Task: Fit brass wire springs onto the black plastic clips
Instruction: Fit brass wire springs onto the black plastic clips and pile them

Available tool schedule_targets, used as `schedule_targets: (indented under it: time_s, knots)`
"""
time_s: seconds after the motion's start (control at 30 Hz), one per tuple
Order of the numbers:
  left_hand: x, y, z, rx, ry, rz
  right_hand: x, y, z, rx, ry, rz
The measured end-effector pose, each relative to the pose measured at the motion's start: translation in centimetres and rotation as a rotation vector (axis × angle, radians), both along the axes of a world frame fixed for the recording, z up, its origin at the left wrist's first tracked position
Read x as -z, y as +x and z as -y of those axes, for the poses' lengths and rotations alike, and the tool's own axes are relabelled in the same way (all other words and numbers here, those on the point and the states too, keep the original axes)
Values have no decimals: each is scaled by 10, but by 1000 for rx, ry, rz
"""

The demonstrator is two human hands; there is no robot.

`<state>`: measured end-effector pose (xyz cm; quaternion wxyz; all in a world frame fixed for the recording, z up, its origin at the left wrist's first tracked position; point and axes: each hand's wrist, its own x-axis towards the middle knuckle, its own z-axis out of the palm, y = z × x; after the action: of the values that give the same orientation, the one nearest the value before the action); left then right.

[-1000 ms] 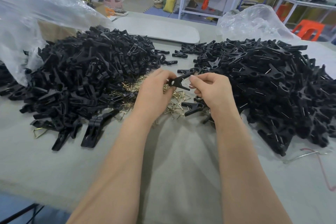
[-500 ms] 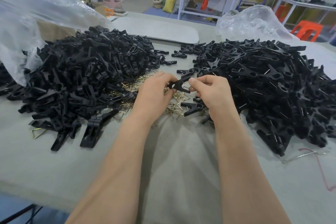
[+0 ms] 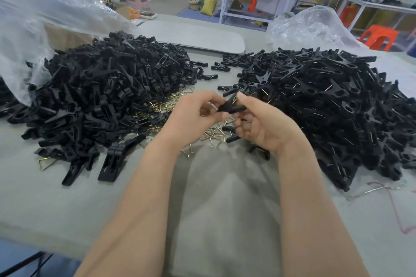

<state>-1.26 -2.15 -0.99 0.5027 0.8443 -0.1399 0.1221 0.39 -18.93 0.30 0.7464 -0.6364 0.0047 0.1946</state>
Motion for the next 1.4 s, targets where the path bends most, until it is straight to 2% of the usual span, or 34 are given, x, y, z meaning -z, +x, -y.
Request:
schedule_targets:
  time_s: [0.07, 0.13, 0.47, 0.7, 0.77, 0.87, 0.93, 1.0, 1.03, 1.1, 1.13, 1.17, 1.2, 1.27, 1.33, 1.4]
  knots:
    - [-3, -2, 2, 47, -44, -4, 2, -2, 0, -183, 24, -99]
    - [-5, -3, 3, 59, -15, 34, 3, -4, -6, -277, 67, -91]
    - [-11, -6, 4, 77, -42, 100, 11, 1, -22, -100, 219, 31]
    - [-11, -6, 2, 107, -139, 26, 14, 0, -25, -144, 248, 36]
    - [-10, -5, 2, 86, -148, 17, 9, 1, -21, -201, 164, -10]
    - [-3, 0, -1, 26, 43, 18, 2, 3, -10, -157, -79, -21]
    - [1, 3, 0, 37, 136, 14, 1, 4, -9, -113, -266, 114]
    - [1, 5, 0, 9, 130, 33, -2, 8, -14, 57, -361, 267]
    - [1, 7, -1, -45, 86, 60, -5, 12, -15, 223, -287, 317]
    - [-2, 9, -5, -252, -115, 119, -24, 18, -10, 531, 204, 269]
    - [-4, 10, -9, -386, -261, 131, -31, 21, -7, 577, 435, 241]
    - [-4, 10, -13, -512, -421, 125, -35, 23, -5, 584, 518, 232]
    - [-5, 10, -16, -613, -583, 104, -35, 23, -8, 574, 446, 226]
    - [-6, 10, -21, -723, -838, 33, -24, 18, -22, 503, 5, 269]
    - [-6, 12, -22, -753, -945, -5, -14, 9, -42, 306, -457, 457]
    - [-6, 13, -23, -757, -968, 4, -3, 3, -63, 28, -797, 660]
